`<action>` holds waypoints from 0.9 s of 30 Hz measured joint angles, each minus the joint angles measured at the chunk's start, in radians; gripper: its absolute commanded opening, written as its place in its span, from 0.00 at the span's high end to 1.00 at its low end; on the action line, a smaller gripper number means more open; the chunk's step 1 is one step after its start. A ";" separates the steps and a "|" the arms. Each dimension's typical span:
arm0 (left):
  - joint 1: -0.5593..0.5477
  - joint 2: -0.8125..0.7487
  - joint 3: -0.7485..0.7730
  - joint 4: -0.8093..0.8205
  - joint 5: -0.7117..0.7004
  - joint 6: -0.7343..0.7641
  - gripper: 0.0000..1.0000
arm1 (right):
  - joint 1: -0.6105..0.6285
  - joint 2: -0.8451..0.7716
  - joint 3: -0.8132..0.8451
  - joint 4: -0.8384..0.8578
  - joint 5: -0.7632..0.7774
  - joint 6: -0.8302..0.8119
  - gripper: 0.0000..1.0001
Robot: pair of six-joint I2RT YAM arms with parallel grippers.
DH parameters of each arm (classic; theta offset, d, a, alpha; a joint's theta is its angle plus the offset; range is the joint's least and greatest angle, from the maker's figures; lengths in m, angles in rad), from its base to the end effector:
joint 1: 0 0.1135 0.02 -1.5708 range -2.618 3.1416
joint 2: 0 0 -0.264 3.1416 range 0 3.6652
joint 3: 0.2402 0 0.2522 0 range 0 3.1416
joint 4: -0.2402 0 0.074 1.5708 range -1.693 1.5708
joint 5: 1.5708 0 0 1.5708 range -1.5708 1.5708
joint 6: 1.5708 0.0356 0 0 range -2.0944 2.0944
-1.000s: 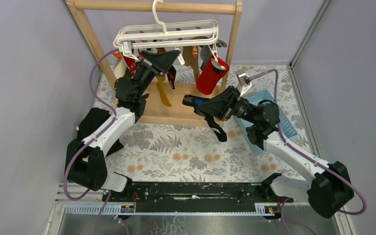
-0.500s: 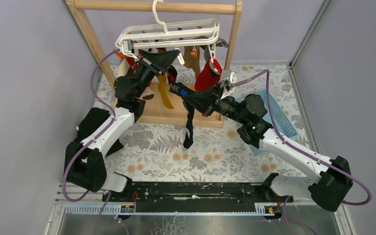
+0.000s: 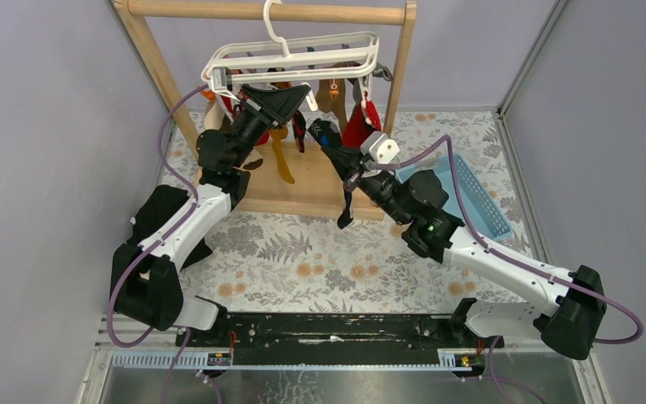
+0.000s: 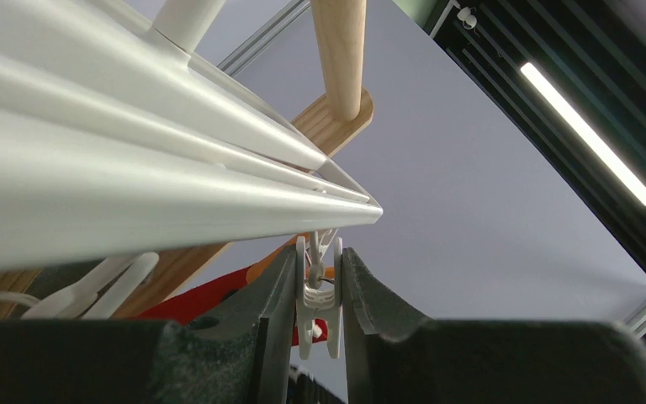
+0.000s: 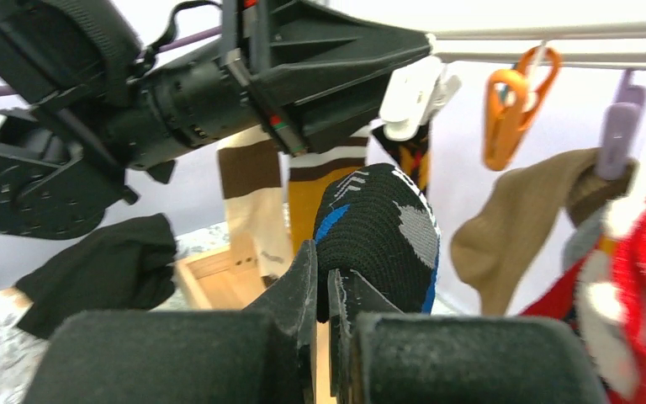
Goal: Clip the socks to the hanger
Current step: Clamp the sock onto the hanger.
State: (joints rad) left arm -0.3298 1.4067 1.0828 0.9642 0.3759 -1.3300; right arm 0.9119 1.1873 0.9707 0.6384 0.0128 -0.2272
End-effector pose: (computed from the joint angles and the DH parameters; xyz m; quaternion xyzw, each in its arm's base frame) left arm 0.2929 -0.1141 0.4169 -0.0648 0.4668 -0.7044 0.5307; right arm 0.1677 0.2158 0.4091 -0.2885 0.4605 0.2785 0.7919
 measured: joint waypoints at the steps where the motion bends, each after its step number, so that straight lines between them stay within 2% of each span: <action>1: 0.000 0.000 0.000 -0.001 0.000 0.000 1.00 | 0.000 -0.001 0.000 0.006 0.017 -0.014 1.00; 9: 0.000 0.000 0.000 -0.006 0.001 -0.005 1.00 | 0.000 -0.001 0.001 0.054 0.091 -0.084 1.00; 27: 0.000 0.008 0.011 -0.006 0.010 -0.029 1.00 | 0.000 -0.001 0.016 0.048 0.074 -0.068 1.00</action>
State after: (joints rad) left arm -0.3302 1.4151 1.0939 0.9581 0.3859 -1.3590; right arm 0.9119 1.1862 0.9863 0.6861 0.0864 -0.2947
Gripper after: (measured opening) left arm 0.293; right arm 0.035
